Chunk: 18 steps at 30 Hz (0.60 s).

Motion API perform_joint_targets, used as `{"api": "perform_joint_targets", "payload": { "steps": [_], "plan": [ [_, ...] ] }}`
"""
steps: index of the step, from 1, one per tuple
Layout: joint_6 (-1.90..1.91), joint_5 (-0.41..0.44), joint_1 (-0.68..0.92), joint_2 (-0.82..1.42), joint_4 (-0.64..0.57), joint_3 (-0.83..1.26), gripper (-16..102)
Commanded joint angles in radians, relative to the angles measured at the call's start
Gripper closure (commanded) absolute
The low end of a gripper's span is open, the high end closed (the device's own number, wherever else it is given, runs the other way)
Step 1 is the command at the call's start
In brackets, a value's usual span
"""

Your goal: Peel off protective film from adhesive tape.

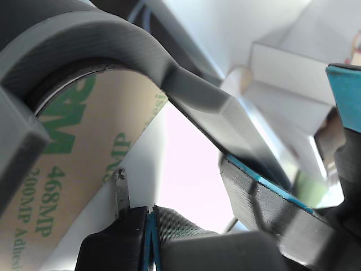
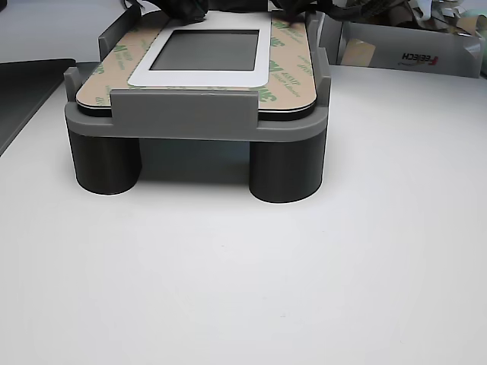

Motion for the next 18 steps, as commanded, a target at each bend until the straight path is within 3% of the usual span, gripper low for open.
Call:
{"api": "perform_joint_targets", "payload": {
  "steps": [1,18],
  "plan": [
    [0.003,-0.003,-0.012,0.031,-0.011,-0.009,97],
    [0.037,0.025,0.021,0.051,0.014,-0.009,97]
  ]
}}
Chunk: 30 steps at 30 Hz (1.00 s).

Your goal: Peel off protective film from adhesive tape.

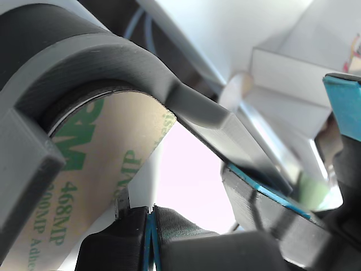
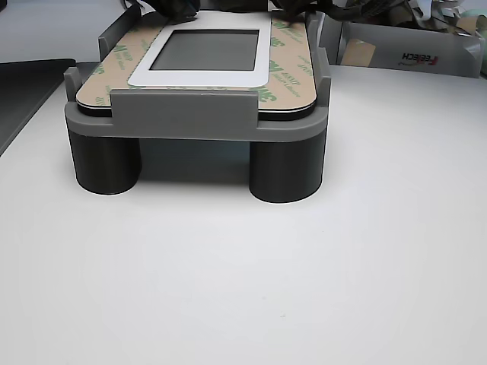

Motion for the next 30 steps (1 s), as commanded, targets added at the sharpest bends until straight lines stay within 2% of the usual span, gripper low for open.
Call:
{"api": "perform_joint_targets", "payload": {
  "steps": [1,30],
  "plan": [
    [0.002,0.002,-0.006,0.034,0.000,-0.018,97],
    [0.021,0.011,0.008,0.046,0.017,-0.020,97]
  ]
}}
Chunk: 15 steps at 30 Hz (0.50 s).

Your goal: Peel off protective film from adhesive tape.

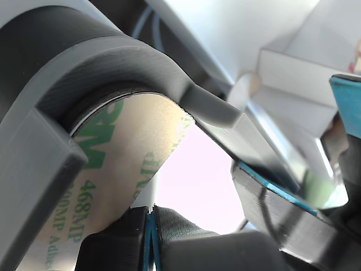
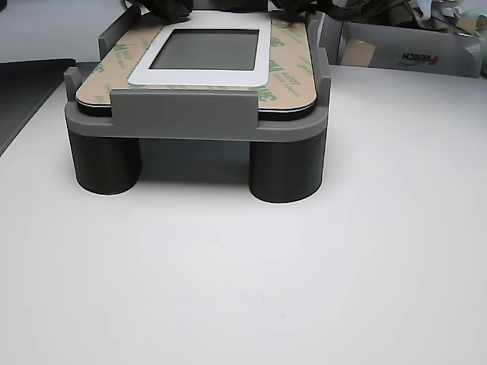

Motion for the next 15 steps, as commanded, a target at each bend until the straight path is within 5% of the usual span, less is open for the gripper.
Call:
{"api": "perform_joint_targets", "payload": {
  "steps": [1,15],
  "plan": [
    [0.005,0.000,-0.003,0.028,-0.003,-0.034,97],
    [0.009,0.003,0.000,0.032,-0.005,-0.023,97]
  ]
}}
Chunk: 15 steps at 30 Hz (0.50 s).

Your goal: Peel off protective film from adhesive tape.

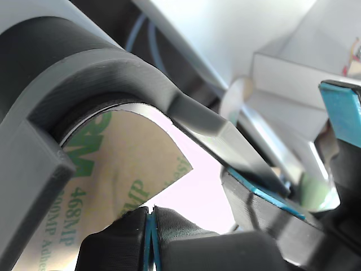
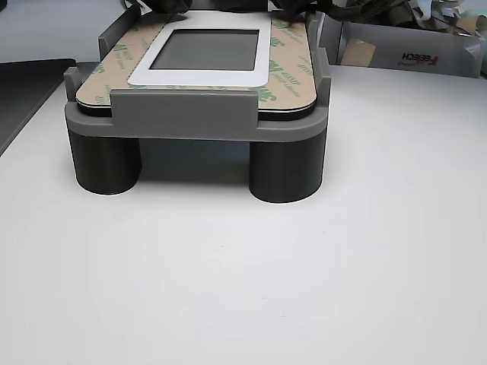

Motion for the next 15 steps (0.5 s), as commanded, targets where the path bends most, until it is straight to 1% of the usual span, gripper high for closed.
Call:
{"api": "perform_joint_targets", "payload": {
  "steps": [1,15],
  "plan": [
    [0.002,0.000,-0.008,0.031,-0.008,-0.017,97],
    [-0.015,0.000,-0.008,0.058,-0.015,0.020,97]
  ]
}}
